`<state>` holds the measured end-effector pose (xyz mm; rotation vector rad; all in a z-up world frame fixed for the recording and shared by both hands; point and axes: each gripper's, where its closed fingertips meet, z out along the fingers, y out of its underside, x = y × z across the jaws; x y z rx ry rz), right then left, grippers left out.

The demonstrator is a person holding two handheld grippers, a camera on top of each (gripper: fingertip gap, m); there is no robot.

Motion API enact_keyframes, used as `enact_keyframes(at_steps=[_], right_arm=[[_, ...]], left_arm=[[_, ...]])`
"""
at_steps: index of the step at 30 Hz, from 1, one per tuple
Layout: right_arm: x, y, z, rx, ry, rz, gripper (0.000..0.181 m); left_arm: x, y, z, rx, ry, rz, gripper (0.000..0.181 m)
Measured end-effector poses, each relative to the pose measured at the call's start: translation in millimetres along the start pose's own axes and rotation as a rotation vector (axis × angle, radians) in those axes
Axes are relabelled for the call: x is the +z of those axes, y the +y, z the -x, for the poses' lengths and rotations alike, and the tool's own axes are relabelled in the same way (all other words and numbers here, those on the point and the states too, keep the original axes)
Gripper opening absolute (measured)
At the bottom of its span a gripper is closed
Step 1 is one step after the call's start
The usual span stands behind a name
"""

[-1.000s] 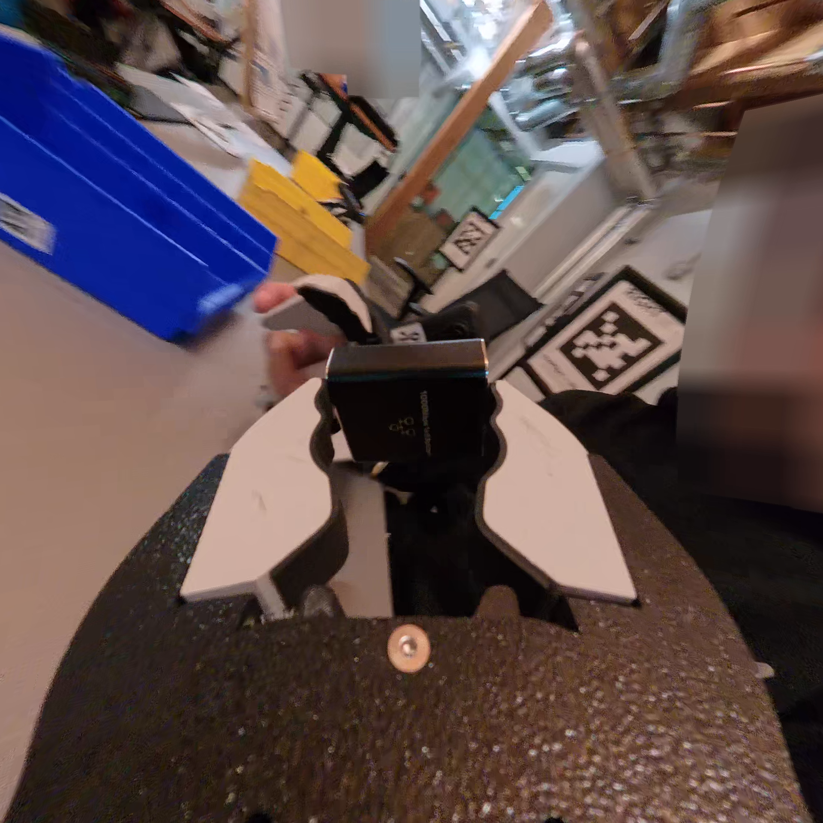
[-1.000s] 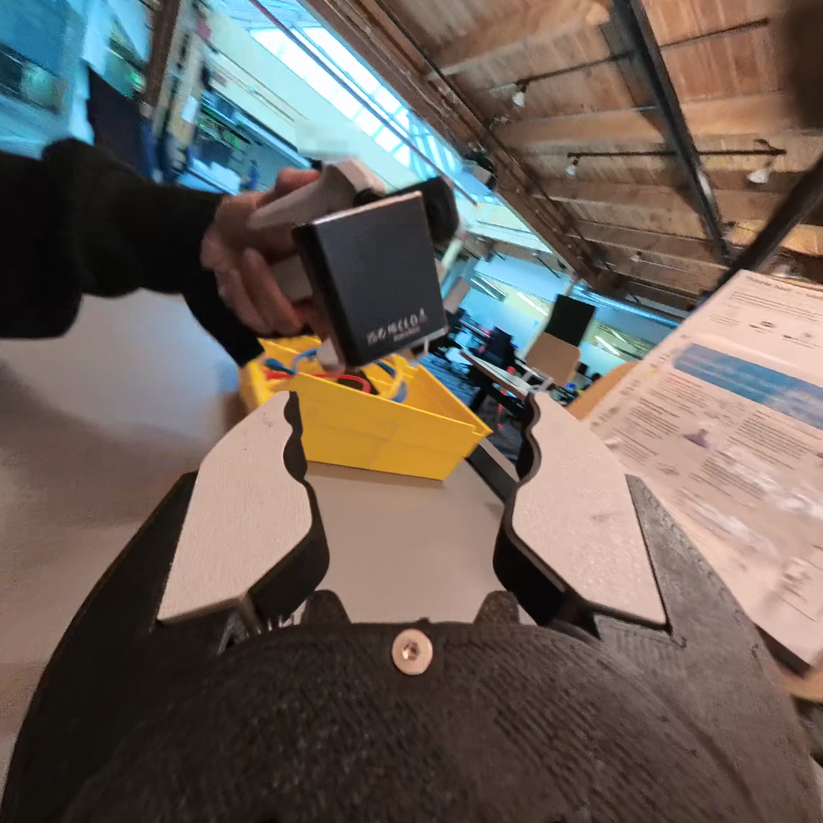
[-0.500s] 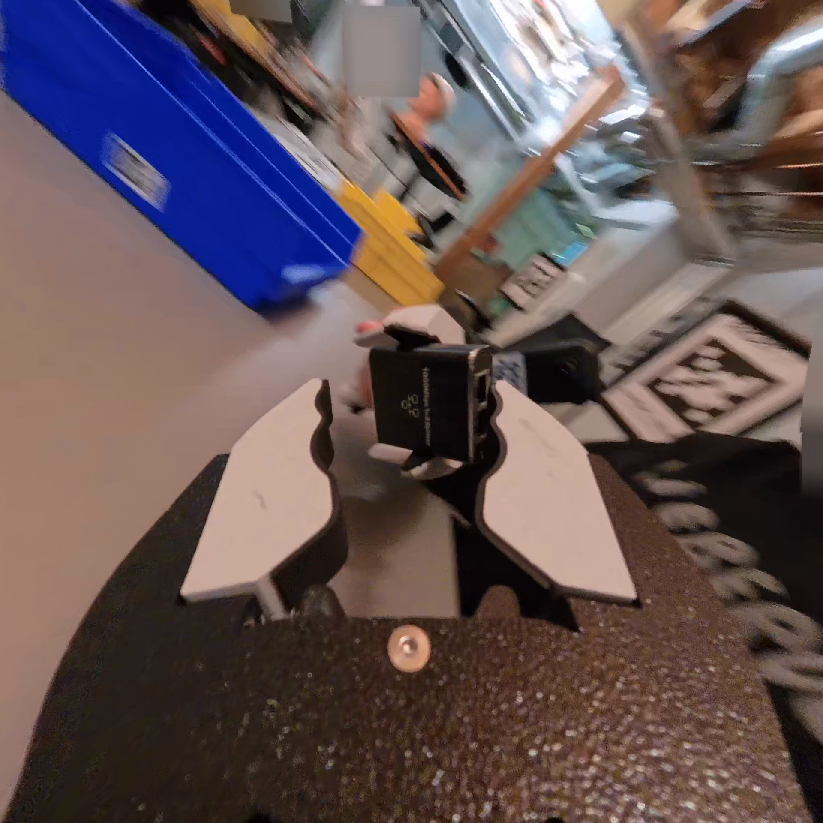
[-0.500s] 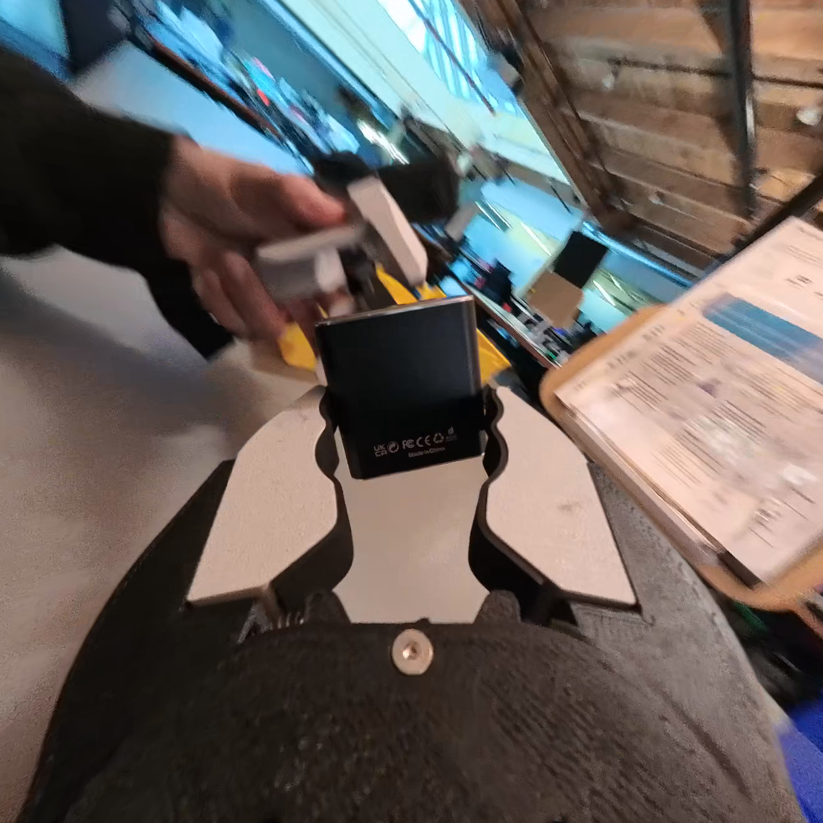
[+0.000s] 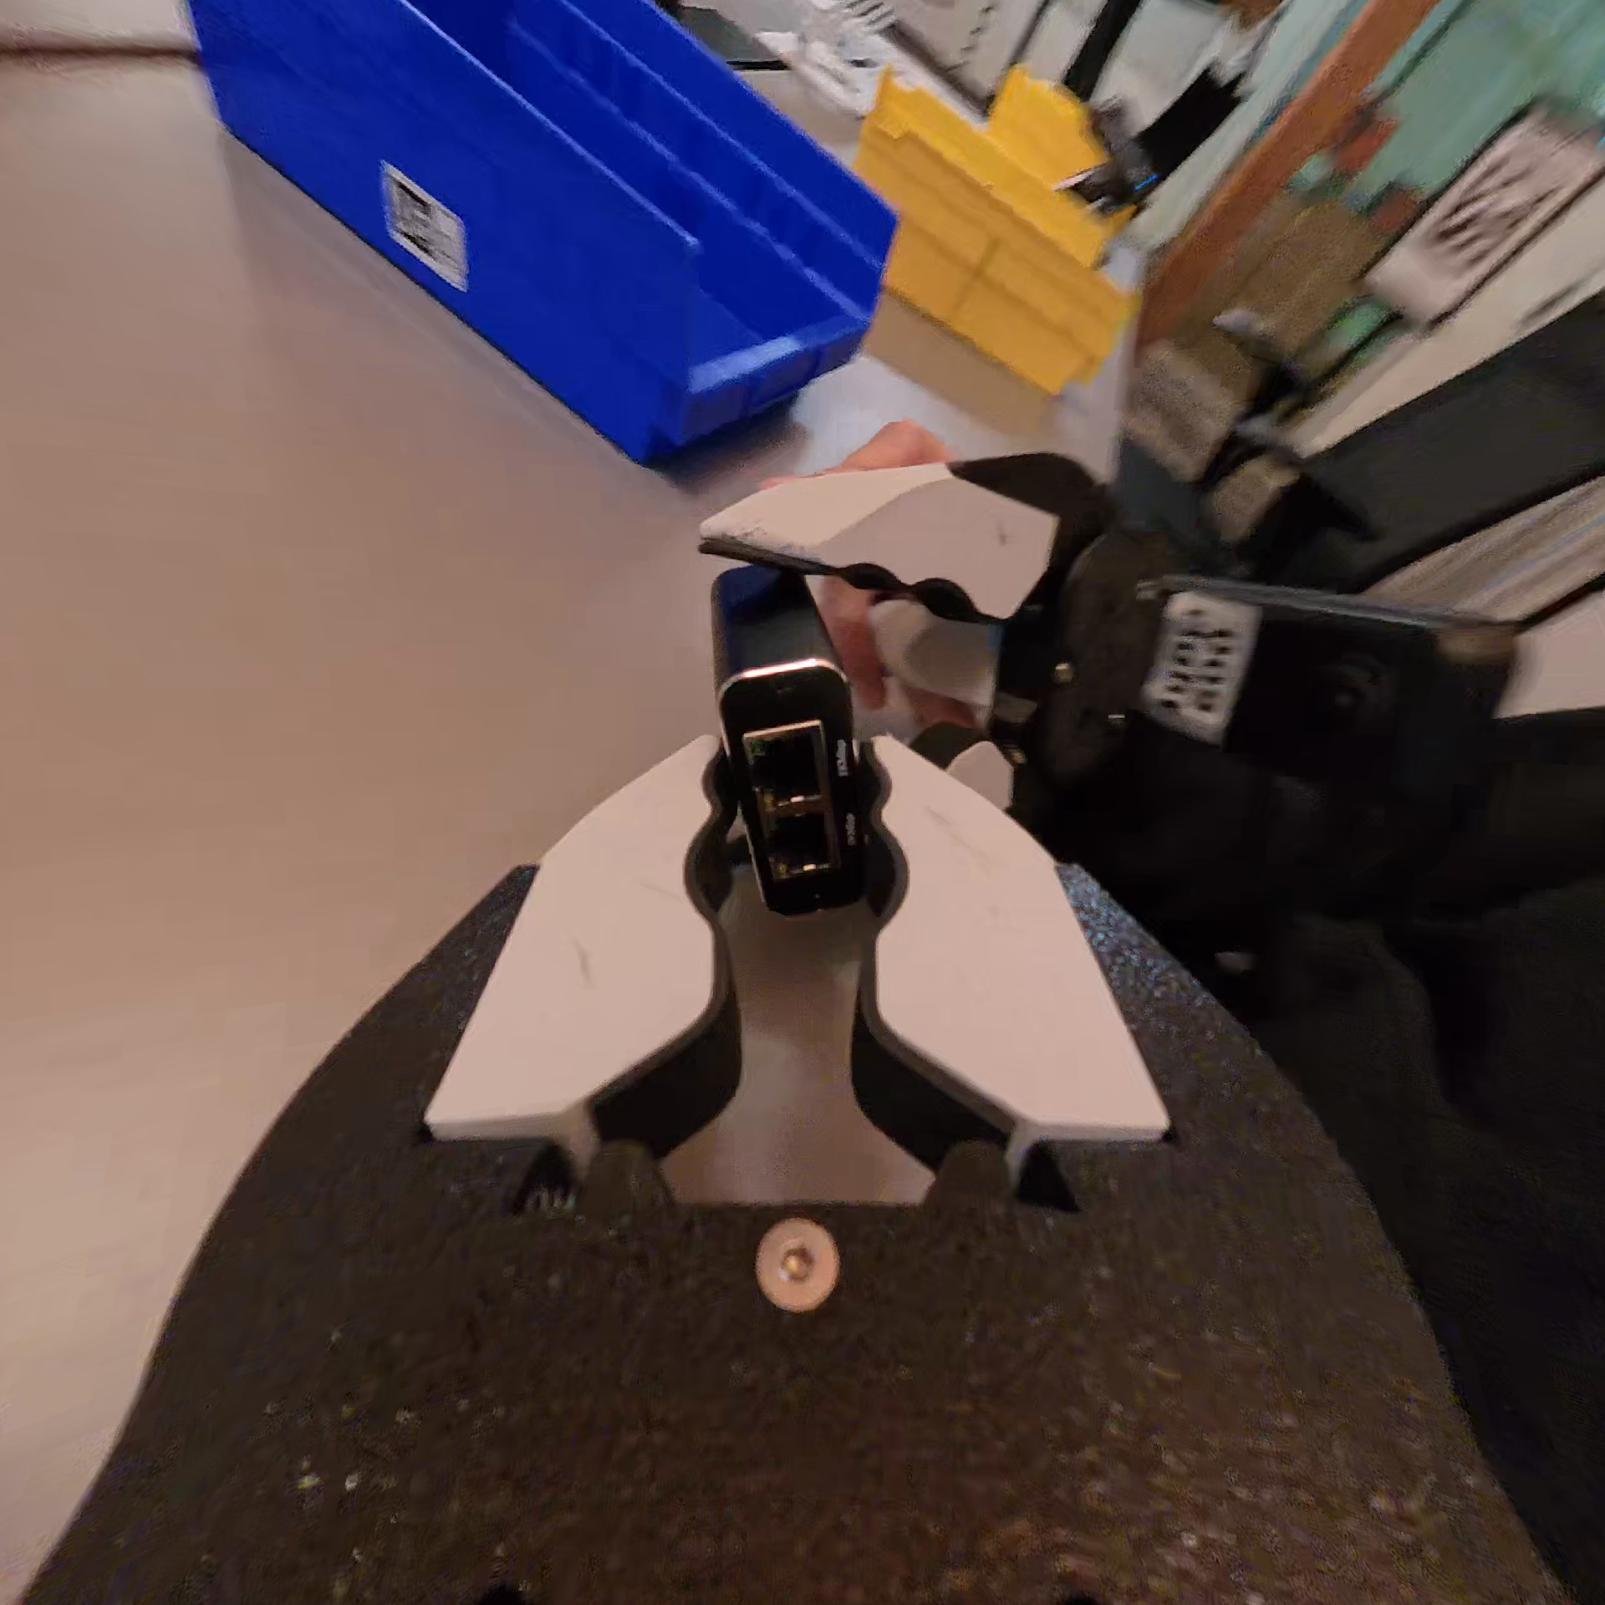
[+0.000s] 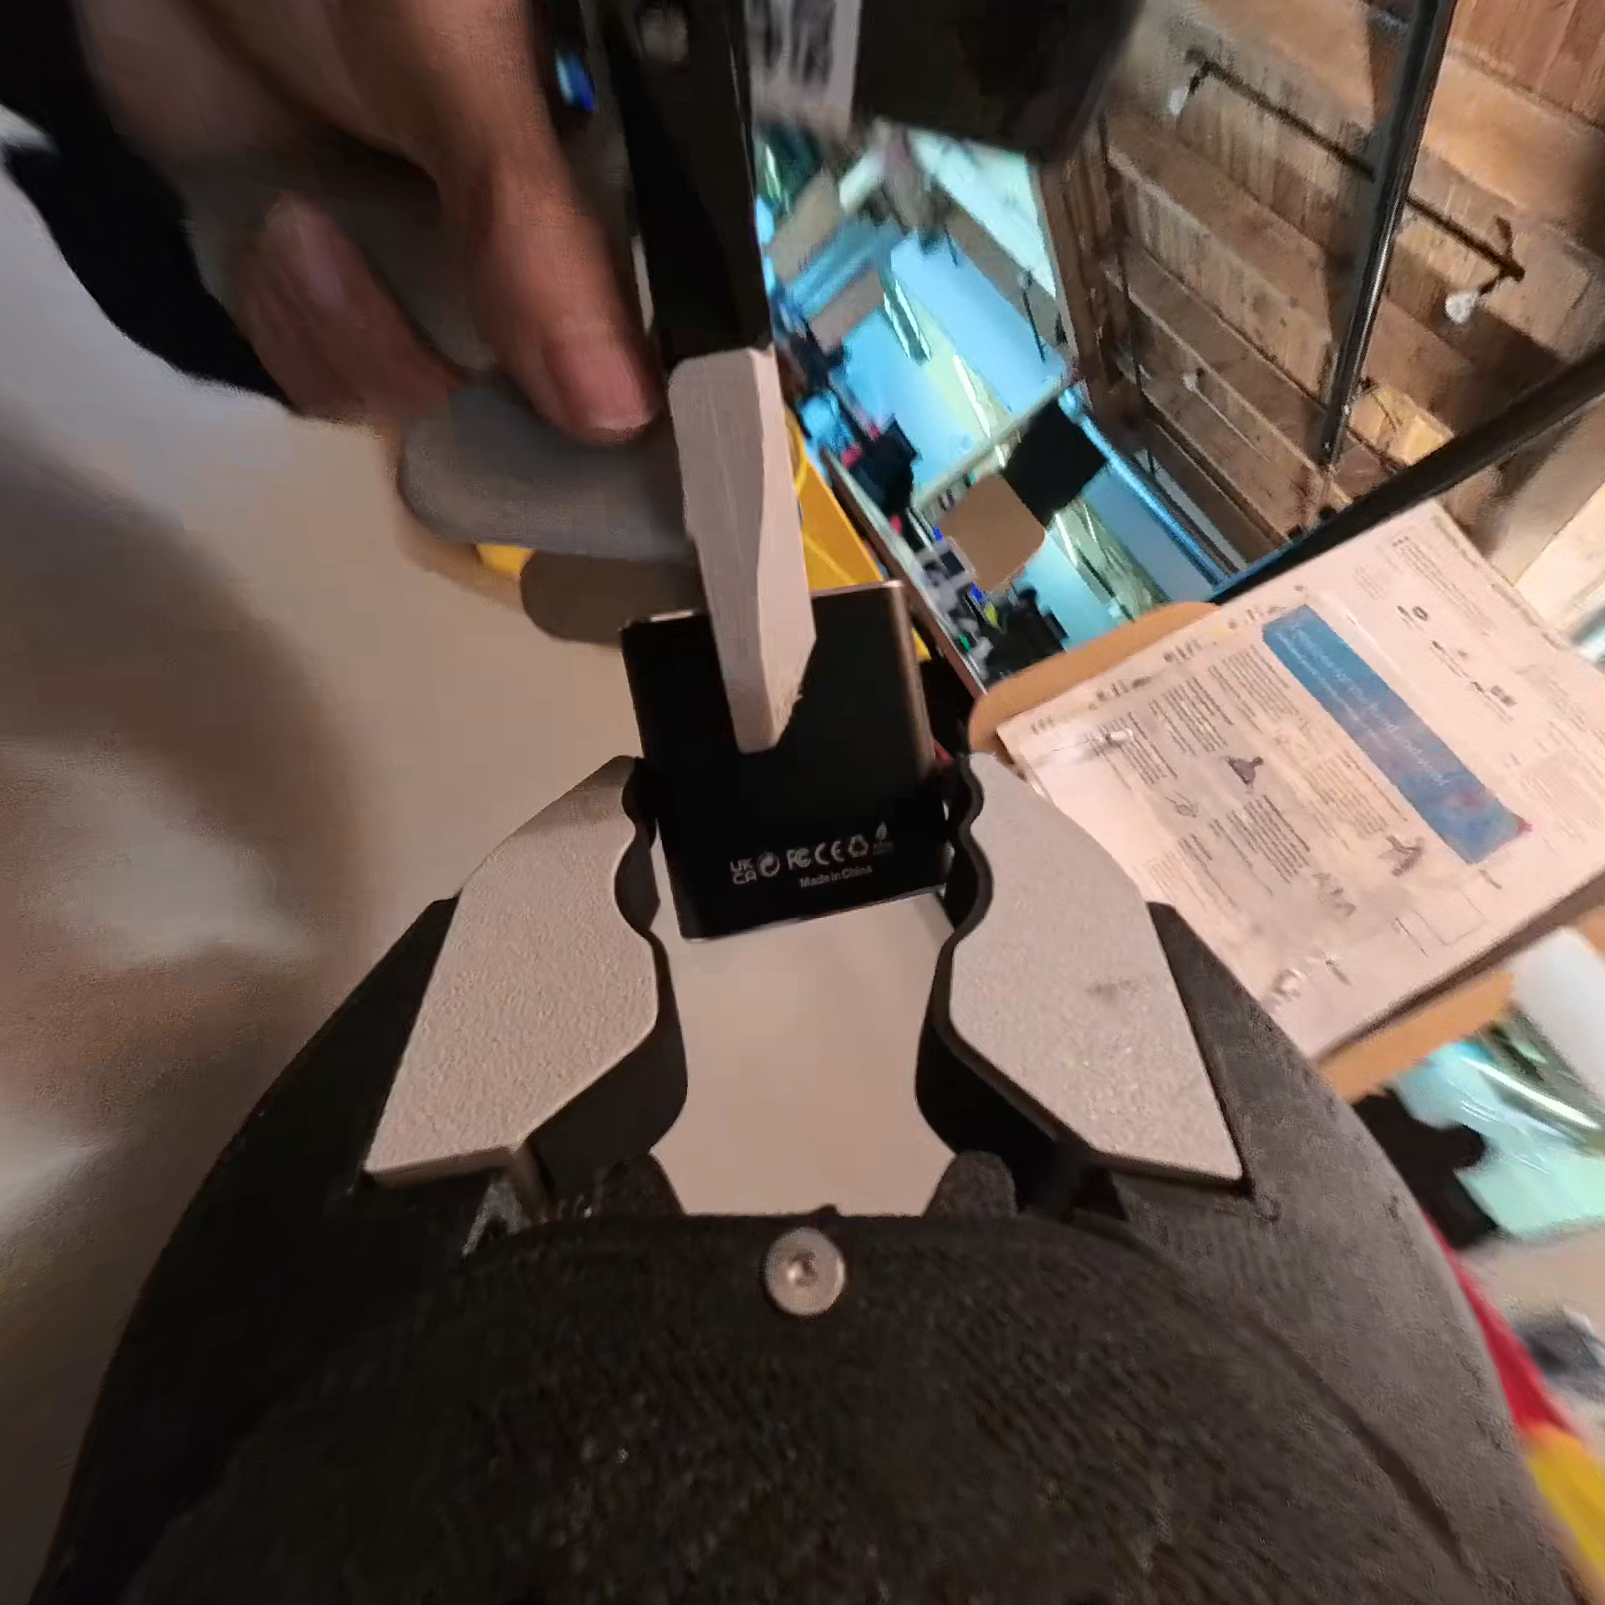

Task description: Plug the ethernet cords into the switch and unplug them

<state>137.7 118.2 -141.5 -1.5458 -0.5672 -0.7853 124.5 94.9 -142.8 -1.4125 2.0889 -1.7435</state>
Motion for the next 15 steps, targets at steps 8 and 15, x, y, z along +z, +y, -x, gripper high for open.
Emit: enact_keyframes(at_steps=[8,15], right_arm=[[-30.4,-47.8,-4.8,0.411,-0.153,-0.39,0.084],[-37.4,-47.2,-5.2,0.418,-0.184,-0.446,0.071]], left_arm=[[-5.4,-12.0,-50.6,-0.33,0.504,-0.075,0.025],[-1.5,-4.6,-53.3,-0.395,0.538,-0.019,0.024]])
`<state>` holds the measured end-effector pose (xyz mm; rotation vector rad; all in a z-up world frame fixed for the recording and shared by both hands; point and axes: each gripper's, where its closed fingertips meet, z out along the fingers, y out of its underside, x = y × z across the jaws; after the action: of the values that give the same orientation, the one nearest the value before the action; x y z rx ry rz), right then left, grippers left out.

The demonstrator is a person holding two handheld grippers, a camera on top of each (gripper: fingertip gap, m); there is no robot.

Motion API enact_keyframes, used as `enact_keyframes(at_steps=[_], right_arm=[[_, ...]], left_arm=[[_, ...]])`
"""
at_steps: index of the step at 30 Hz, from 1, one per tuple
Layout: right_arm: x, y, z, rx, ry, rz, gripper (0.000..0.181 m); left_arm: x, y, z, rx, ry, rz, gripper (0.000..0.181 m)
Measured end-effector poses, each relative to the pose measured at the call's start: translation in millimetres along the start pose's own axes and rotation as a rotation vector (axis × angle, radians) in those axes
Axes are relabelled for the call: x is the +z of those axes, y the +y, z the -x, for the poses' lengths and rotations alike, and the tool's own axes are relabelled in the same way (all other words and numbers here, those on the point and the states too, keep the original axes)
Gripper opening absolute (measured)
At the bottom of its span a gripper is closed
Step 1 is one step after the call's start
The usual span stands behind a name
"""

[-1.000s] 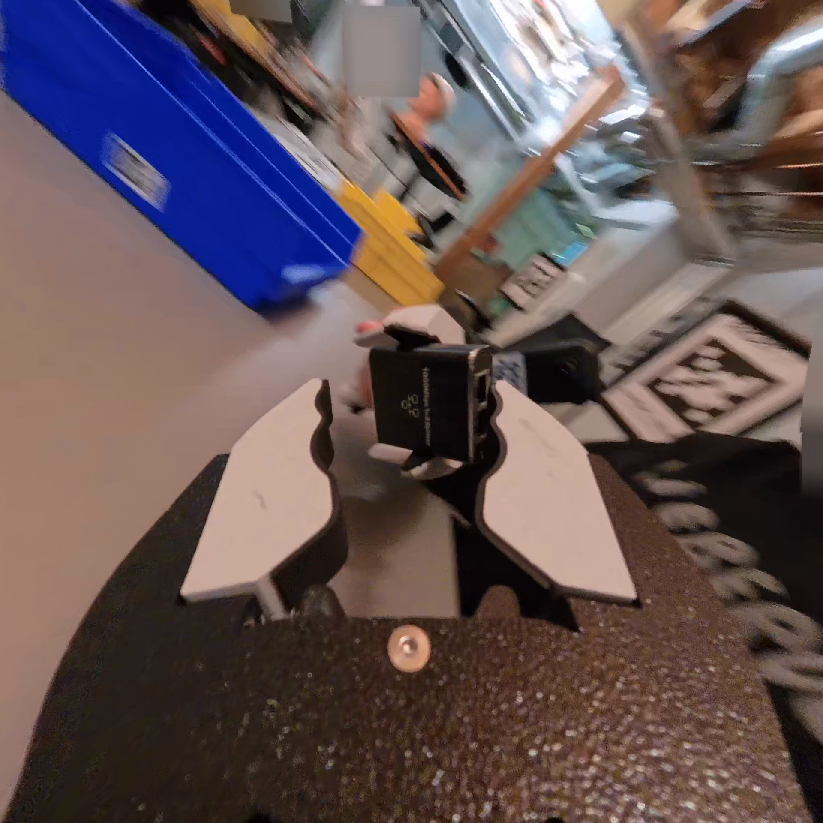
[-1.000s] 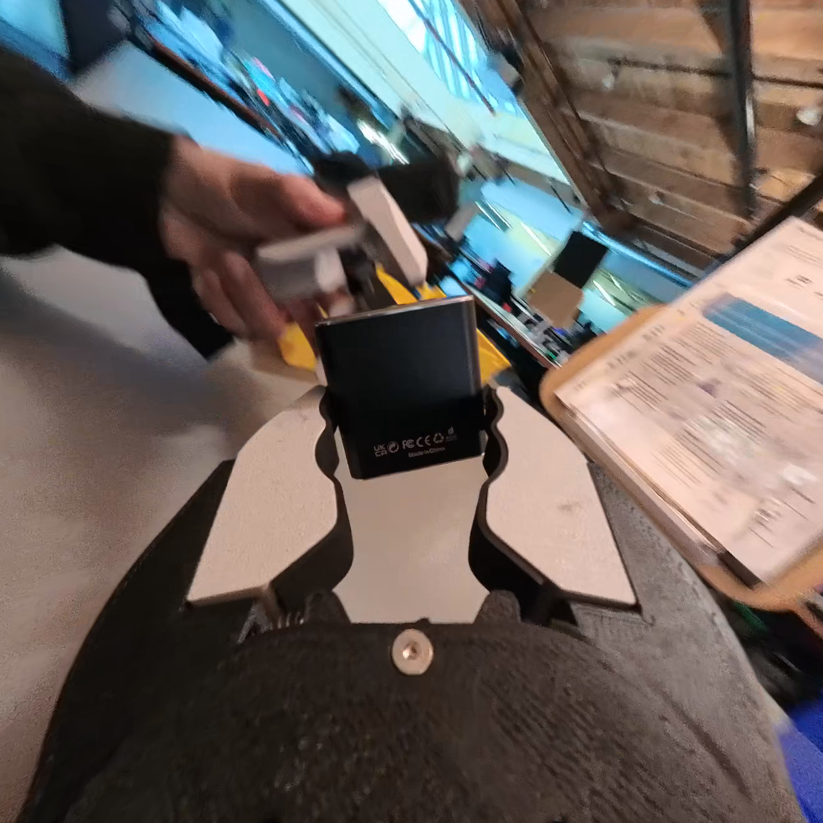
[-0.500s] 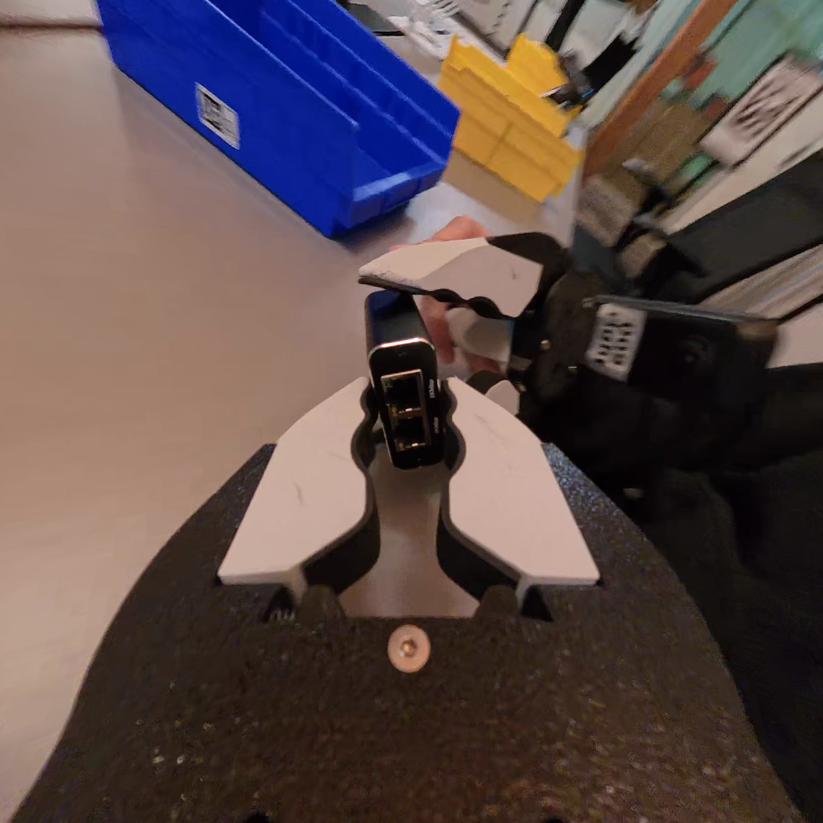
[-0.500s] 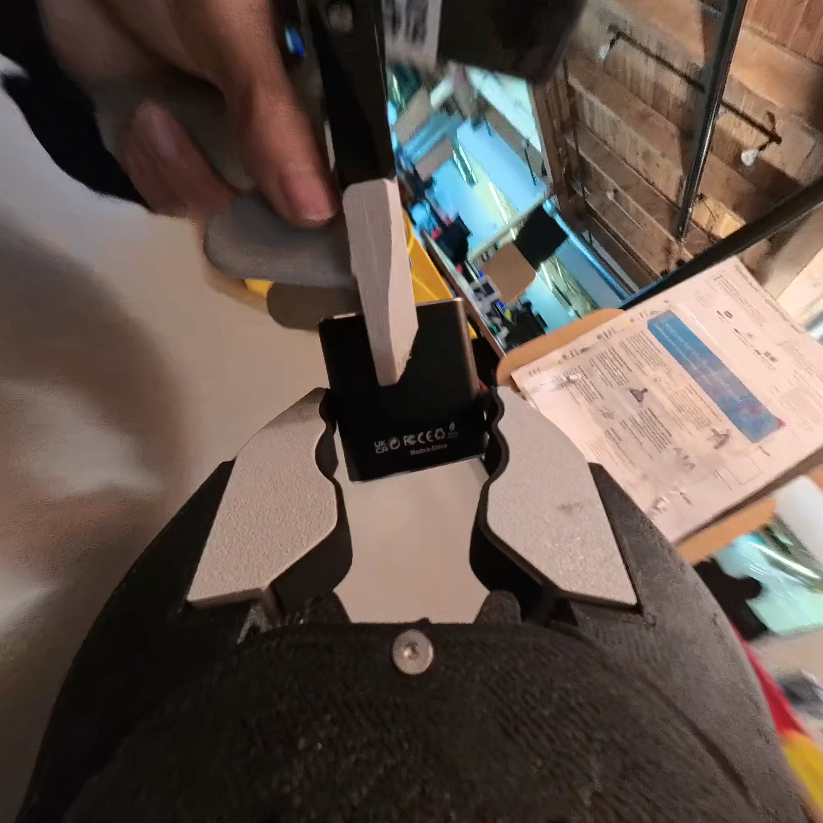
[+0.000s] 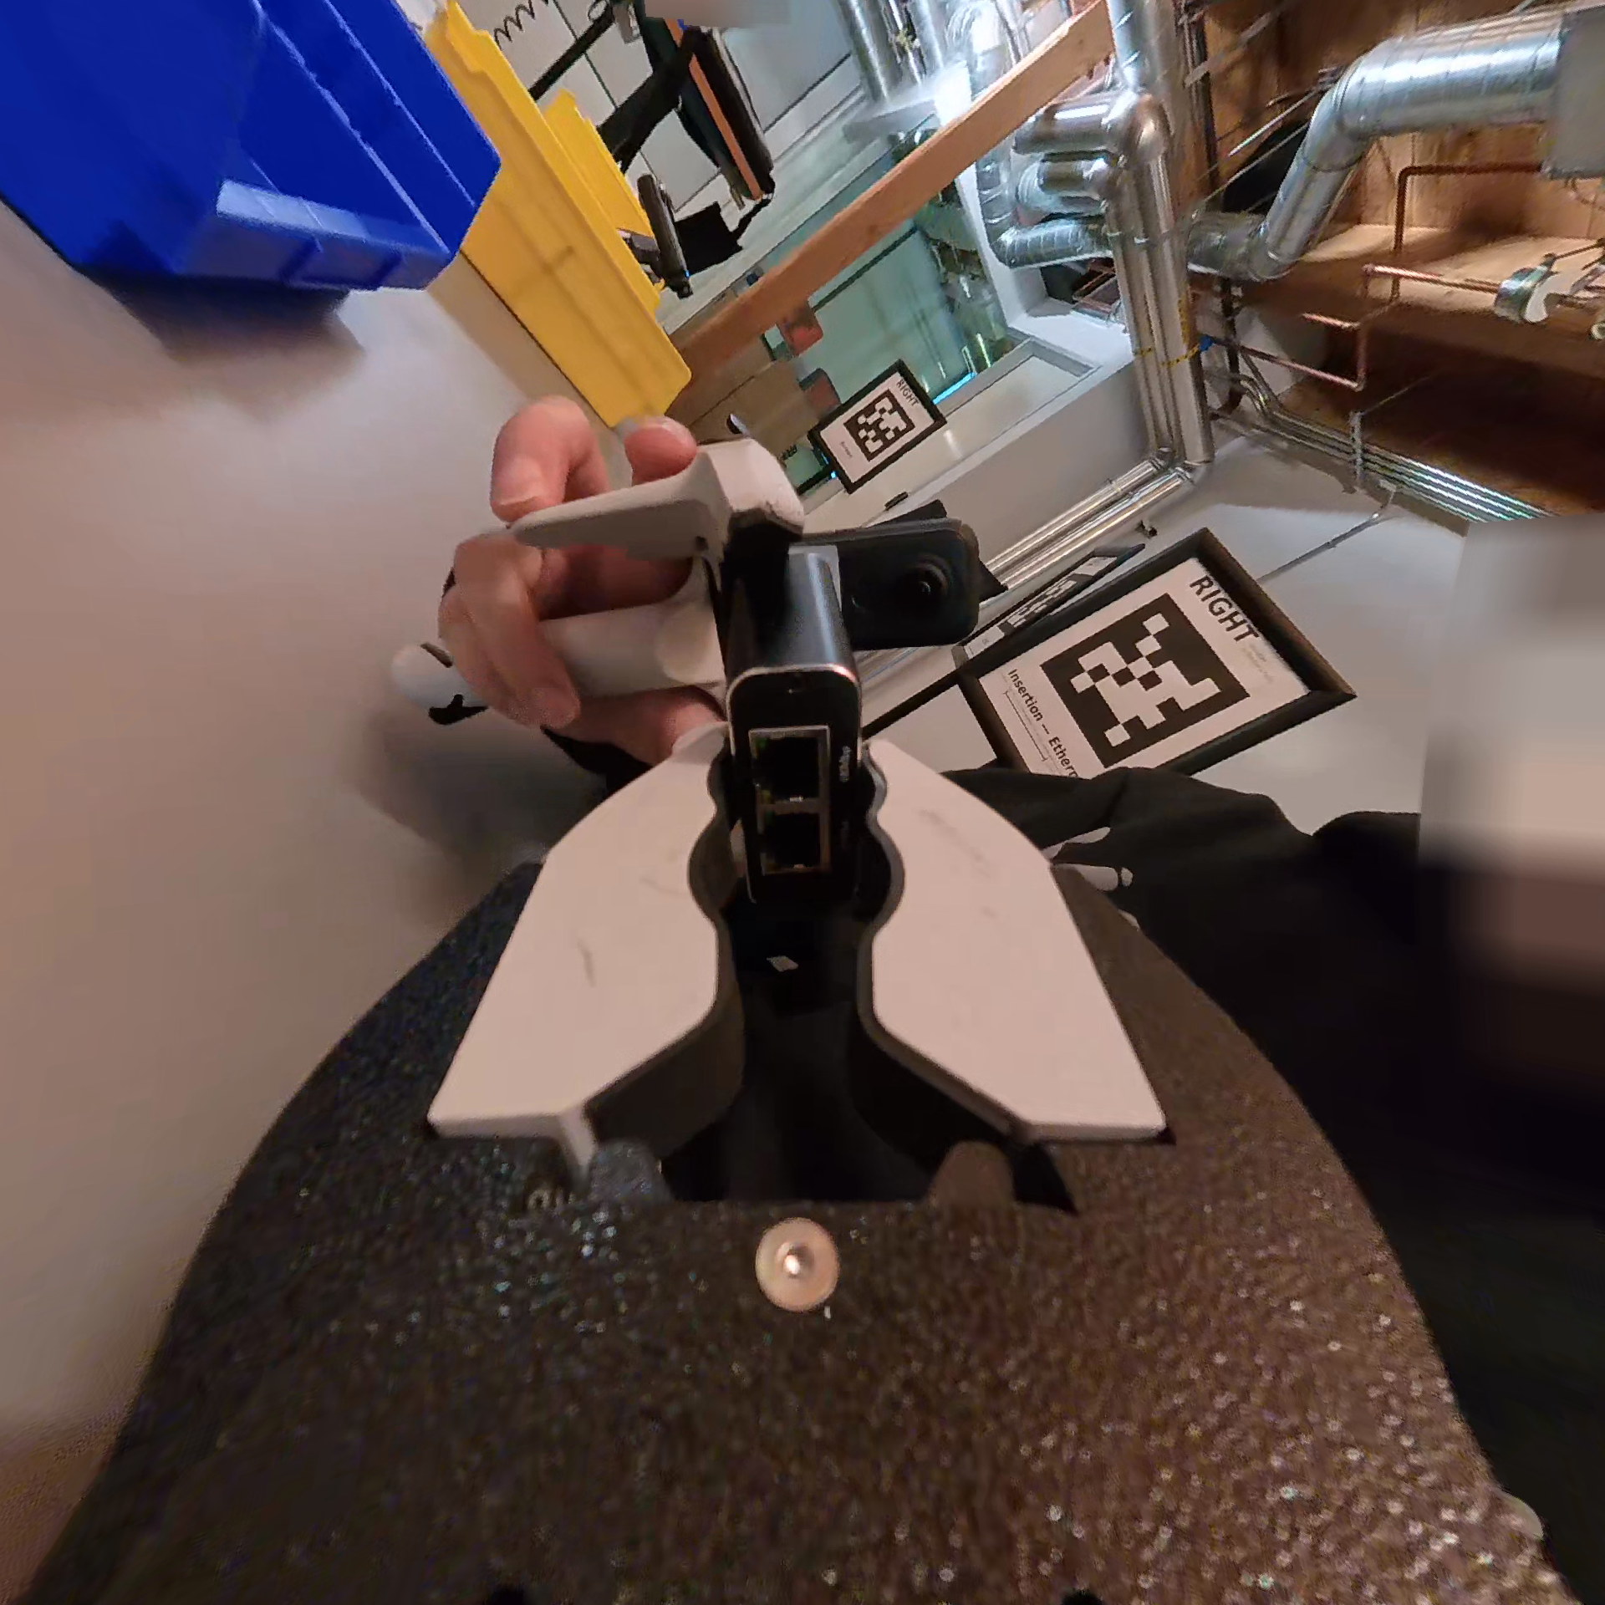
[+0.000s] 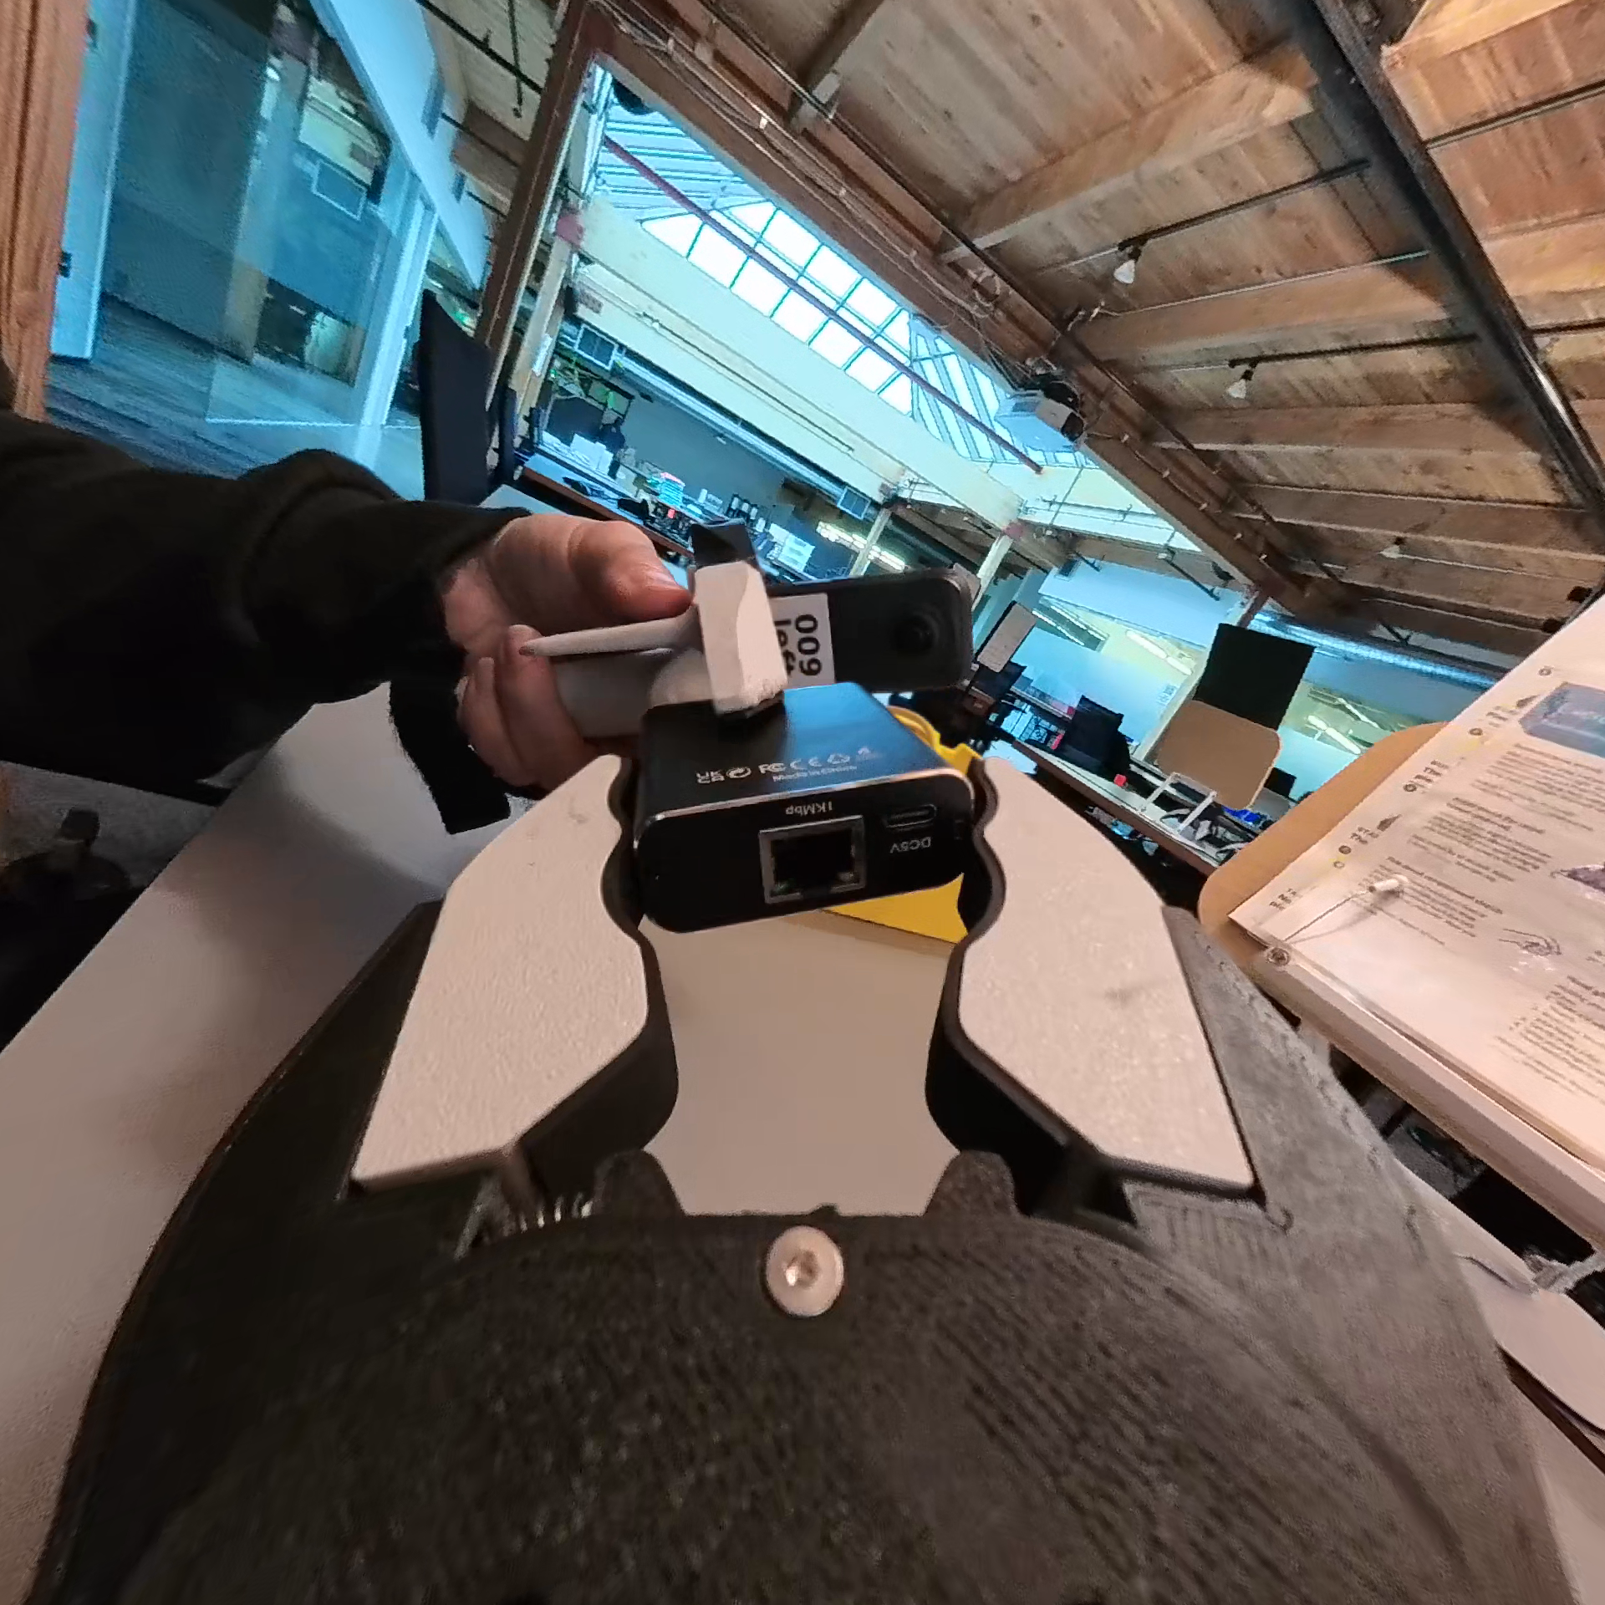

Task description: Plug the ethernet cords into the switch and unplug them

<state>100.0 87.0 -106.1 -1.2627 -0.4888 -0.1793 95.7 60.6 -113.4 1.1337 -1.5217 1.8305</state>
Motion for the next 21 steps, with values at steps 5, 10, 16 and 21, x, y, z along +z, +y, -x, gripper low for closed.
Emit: enact_keyframes(at_steps=[5,10,16,21], right_arm=[[3.2,4.0,9.8,0.005,-0.067,0.036,0.076],[4.7,11.9,9.5,0.041,-0.068,0.082,0.081],[6.0,13.7,2.5,0.064,-0.016,0.087,0.079],[7.4,14.5,1.6,0.093,0.005,0.11,0.078]], left_arm=[[5.7,7.2,11.1,-0.009,-0.047,0.04,0.024],[5.7,4.0,14.4,-0.03,-0.064,0.014,0.024],[3.4,-1.8,14.5,-0.055,-0.069,-0.025,0.024],[1.7,-4.1,12.8,-0.036,-0.106,-0.039,0.025]])
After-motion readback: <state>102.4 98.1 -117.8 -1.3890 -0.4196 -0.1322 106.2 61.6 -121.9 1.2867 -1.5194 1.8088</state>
